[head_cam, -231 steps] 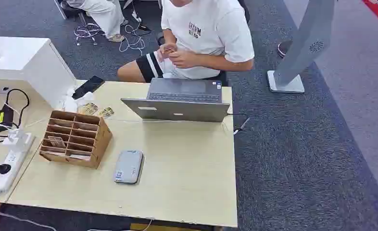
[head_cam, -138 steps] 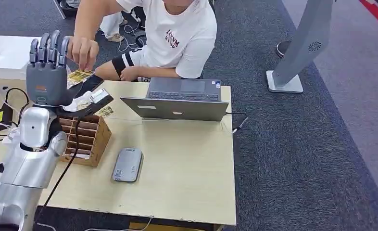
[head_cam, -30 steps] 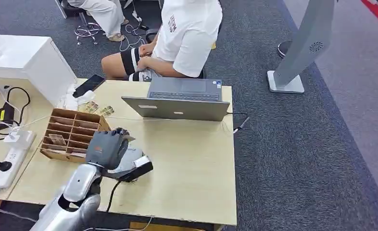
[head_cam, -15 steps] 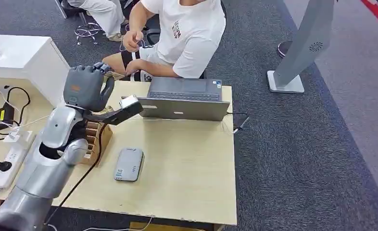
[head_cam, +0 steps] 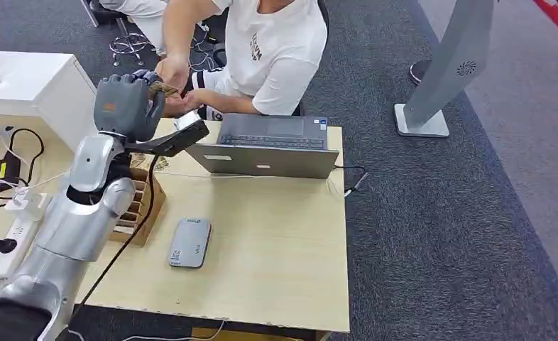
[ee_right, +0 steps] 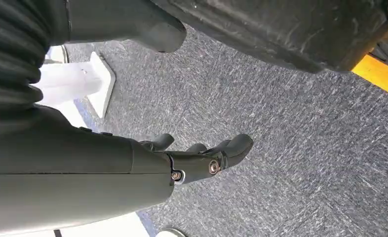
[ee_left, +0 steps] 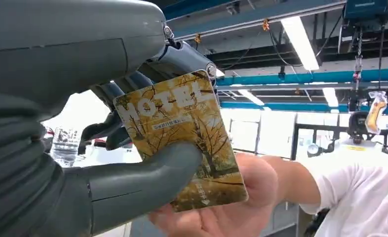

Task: Pass the card to the sensor for recognition and then transmit it.

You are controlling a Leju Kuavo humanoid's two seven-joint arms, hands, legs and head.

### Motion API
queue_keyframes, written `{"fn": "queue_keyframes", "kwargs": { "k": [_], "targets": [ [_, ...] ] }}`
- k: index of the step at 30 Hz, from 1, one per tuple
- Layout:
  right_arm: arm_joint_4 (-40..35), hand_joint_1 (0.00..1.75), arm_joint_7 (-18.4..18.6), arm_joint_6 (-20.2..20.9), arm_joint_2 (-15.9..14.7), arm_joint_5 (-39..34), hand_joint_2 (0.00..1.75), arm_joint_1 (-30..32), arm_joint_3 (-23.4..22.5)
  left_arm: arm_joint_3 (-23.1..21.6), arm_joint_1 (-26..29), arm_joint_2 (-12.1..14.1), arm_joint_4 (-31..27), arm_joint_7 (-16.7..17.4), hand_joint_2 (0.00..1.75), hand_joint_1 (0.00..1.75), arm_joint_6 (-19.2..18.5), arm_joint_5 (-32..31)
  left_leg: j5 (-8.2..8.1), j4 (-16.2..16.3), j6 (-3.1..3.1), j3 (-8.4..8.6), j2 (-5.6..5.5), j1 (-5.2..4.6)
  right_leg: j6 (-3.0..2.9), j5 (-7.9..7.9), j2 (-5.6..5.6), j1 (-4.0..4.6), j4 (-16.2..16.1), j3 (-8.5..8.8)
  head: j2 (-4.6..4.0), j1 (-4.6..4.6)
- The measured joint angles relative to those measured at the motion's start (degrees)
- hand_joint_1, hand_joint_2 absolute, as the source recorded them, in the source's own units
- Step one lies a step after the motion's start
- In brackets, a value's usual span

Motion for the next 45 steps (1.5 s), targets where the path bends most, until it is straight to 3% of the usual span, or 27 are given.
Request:
{"fn": "queue_keyframes", "kwargs": {
  "k": [10, 11, 12, 13, 28, 30, 36, 41, 45],
  "targets": [
    [0.0, 0.0, -0.2, -0.2, 0.0, 0.7, 1.75, 0.0, 0.0, 0.9, 0.4, 0.0, 1.9, -0.5, 1.75, 1.75, 0.7, 0.4, 0.0, 0.0, 0.0, -0.03, -0.01, 0.0, 0.0, 0.0, 0.01, 0.0, 0.0, 0.0, -0.02, 0.0],
    [0.0, 0.0, -0.2, -0.2, 0.0, 0.7, 1.75, 0.0, 0.0, 1.0, 0.4, 0.0, 2.0, -0.5, 1.75, 0.16, 0.8, 0.4, 0.0, 0.0, 0.0, -0.03, -0.01, 0.0, 0.0, 0.0, 0.01, 0.0, 0.0, 0.0, 0.0, 0.0],
    [0.0, 0.0, -0.2, -0.2, 0.0, 0.7, 1.75, 0.0, 0.0, 1.1, 0.5, 0.0, 2.0, -0.5, 1.75, 0.16, 0.8, 0.4, 0.0, 0.0, 0.0, -0.03, -0.01, 0.0, 0.0, 0.0, 0.01, 0.0, 0.0, 0.0, 0.0, 0.0],
    [0.0, 0.0, -0.2, -0.2, 0.0, 0.7, 1.75, 0.0, 0.0, 1.3, 0.6, 0.0, 2.0, -0.5, 1.75, 0.0, 0.9, 0.4, 0.0, 0.0, 0.0, -0.03, -0.01, 0.0, 0.0, 0.0, 0.01, 0.0, 0.0, 0.0, 0.0, 0.0],
    [0.0, 0.0, -0.2, -0.7, 0.0, 0.7, 1.75, 0.0, 0.0, 1.9, 2.6, -0.1, 1.9, -1.2, 1.75, 0.0, 5.2, -0.7, 0.0, 0.0, 0.0, -0.03, -0.01, 0.0, 0.0, 0.0, 0.01, 0.0, 0.0, 0.0, -0.02, 0.0],
    [0.1, 0.0, 0.2, -0.7, 0.0, 0.3, 1.75, 0.0, 0.0, 1.9, 6.4, -0.2, -1.4, -3.1, 1.75, 0.0, 7.6, -1.2, -0.01, 0.0, 0.0, -0.05, 0.0, 0.0, 0.0, 0.0, 0.01, 0.0, 0.0, 0.02, 0.0, 0.02],
    [0.1, 0.0, 0.9, -0.9, 0.3, -1.6, 1.75, 0.2, -0.1, 2.0, 17.9, 1.7, -11.8, -5.3, 1.75, 0.0, 9.9, -2.8, -0.09, 0.0, 0.04, -0.08, 0.08, -0.01, 0.03, -0.07, 0.1, 0.0, 0.0, -0.03, -0.02, 0.02],
    [-0.1, 0.0, 1.2, -0.9, 0.7, -2.4, 1.75, 0.8, -1.0, 3.8, 33.1, 3.4, -22.3, -7.7, 1.75, 0.0, 13.7, -4.1, -0.24, -0.1, -0.03, -0.02, 0.25, -0.01, 0.06, -0.22, 0.28, 0.0, 0.0, -0.06, 0.0, -0.02],
    [-0.4, 0.0, 1.6, -1.3, 1.0, -2.4, 1.75, 1.1, -1.9, 5.5, 43.8, 4.3, -27.9, -7.5, 1.75, 0.0, 13.1, -5.1, -0.31, -0.1, 0.01, -0.05, 0.22, -0.01, 0.04, -0.28, 0.22, 0.0, 0.0, -0.08, 0.0, -0.04]
  ]
}}
